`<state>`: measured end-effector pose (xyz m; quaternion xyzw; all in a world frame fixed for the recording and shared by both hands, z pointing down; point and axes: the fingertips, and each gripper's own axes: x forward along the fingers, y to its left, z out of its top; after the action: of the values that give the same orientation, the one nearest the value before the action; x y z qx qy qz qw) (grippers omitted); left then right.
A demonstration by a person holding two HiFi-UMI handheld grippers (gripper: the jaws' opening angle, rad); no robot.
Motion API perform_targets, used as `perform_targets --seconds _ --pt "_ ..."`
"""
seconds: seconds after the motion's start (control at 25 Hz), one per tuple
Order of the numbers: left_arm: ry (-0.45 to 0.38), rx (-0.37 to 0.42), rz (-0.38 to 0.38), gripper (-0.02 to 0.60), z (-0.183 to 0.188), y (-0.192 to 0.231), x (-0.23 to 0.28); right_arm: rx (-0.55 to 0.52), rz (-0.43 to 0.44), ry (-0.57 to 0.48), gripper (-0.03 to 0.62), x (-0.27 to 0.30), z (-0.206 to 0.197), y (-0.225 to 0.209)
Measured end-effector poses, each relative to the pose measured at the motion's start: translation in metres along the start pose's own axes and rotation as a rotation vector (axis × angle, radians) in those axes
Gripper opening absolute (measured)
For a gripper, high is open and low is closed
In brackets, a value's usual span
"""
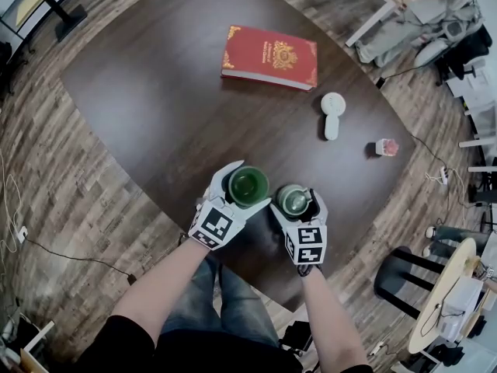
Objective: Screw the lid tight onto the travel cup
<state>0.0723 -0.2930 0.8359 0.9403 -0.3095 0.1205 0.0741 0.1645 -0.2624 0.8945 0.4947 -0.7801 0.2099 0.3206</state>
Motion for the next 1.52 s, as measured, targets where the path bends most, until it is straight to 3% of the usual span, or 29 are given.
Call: perform_targets --seconds 0.44,0.76,0.96,1.2,1.52 --pt "-0.002 0.004 0.003 0.411 0.001 0.0 0.0 0.004 0.0 -0.002 0.506 -0.001 0.0 0.0" --pt "0.009 0.044 -0.012 0.417 0.008 -0.007 -0.017 0.002 0.053 -0.039 0.503 -0.028 0.012 -0.002" --pt "0.029 0.063 -0.062 0.417 0.036 -0.026 -0.029 -0.07 0.113 -0.095 0.503 -0.079 0.056 0.0" --pt "0.07 0.065 -0.164 0.417 0.094 -0.066 -0.051 -0.116 0.23 -0.19 0.502 -0.177 0.137 0.014" --pt "0.119 0.123 -0.399 0.417 0.184 -0.138 -0.088 -0.294 0.521 -0.307 0.5 -0.304 0.226 0.084"
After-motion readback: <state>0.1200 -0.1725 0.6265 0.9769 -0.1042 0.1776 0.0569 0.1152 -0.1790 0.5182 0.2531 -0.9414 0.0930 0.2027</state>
